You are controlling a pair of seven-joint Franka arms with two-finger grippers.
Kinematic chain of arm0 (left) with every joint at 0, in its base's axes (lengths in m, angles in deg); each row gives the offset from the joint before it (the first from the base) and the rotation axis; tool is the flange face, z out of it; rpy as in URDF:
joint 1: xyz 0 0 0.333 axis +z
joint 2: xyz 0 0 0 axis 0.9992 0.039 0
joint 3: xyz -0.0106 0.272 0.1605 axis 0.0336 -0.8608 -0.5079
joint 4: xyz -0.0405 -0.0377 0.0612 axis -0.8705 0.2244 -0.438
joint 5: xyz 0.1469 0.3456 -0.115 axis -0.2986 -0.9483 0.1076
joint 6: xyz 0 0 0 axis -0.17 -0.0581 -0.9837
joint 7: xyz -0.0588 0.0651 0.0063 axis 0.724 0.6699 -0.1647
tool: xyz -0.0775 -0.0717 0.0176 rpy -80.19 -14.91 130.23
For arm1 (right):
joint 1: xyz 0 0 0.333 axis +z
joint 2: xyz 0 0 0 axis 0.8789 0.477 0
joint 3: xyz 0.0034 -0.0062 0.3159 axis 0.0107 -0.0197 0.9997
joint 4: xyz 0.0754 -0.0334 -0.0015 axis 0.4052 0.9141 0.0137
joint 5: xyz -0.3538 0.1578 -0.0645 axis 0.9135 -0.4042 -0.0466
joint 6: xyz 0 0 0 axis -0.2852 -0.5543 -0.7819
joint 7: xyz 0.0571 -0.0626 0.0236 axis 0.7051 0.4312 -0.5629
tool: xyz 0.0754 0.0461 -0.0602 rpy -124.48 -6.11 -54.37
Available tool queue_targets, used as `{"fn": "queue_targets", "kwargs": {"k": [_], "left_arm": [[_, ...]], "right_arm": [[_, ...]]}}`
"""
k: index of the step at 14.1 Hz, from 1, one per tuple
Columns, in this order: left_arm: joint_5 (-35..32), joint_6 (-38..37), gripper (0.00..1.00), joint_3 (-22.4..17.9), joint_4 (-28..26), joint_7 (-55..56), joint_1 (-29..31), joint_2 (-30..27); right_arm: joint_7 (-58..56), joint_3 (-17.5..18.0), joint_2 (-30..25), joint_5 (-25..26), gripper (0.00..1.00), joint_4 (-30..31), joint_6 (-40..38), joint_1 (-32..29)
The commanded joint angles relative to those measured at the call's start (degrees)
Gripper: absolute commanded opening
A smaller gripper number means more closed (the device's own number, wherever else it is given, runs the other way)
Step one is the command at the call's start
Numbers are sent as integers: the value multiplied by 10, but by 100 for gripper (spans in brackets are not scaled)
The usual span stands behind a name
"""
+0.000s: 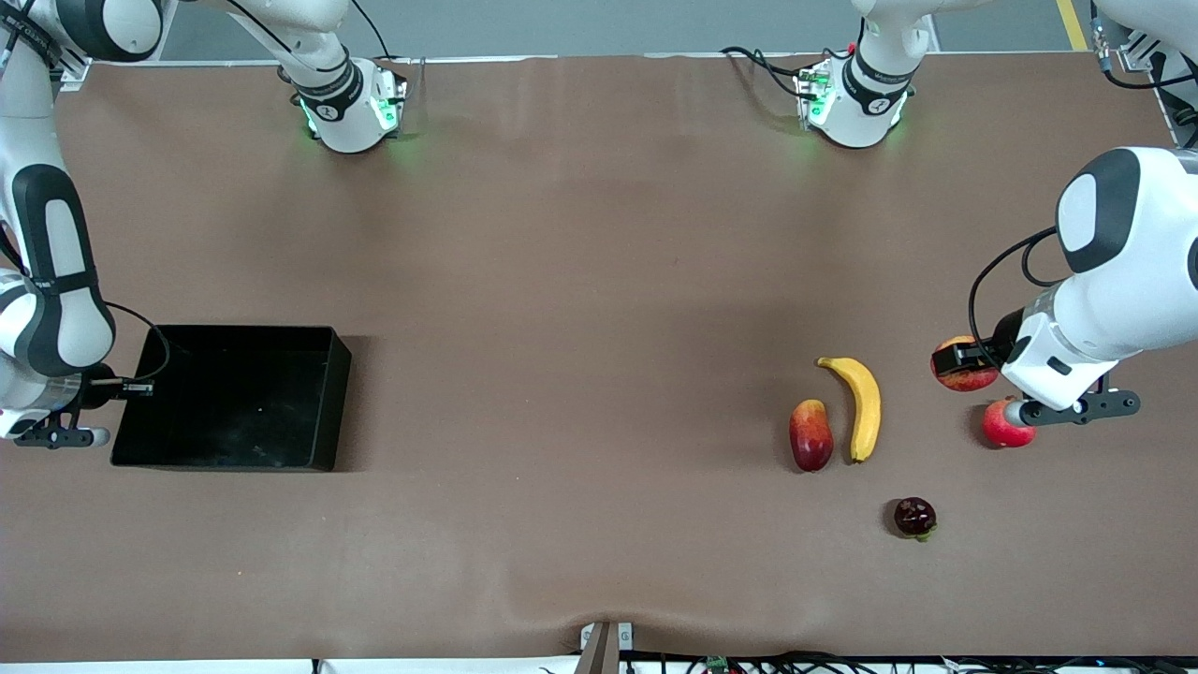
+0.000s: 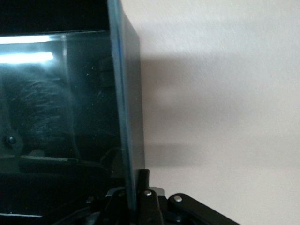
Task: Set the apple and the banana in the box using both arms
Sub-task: 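Lift the apple with the left gripper while the right gripper reaches the box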
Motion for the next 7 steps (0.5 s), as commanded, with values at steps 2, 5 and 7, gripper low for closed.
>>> {"fn": "queue_targets", "kwargs": {"k": [2,5,7], "left_arm": [[8,-32,0,10,5,6,1,-6],[7,-66,0,19,7,4,2,-8],[8,-68,0,30,5,10,2,-9]], "right_arm": [[4,38,-39,-6,0,-16,-45,25],[27,90,-39,-53,0,-22,-54,33],[74,107,-39,-83,0,-21,-77,64]]}}
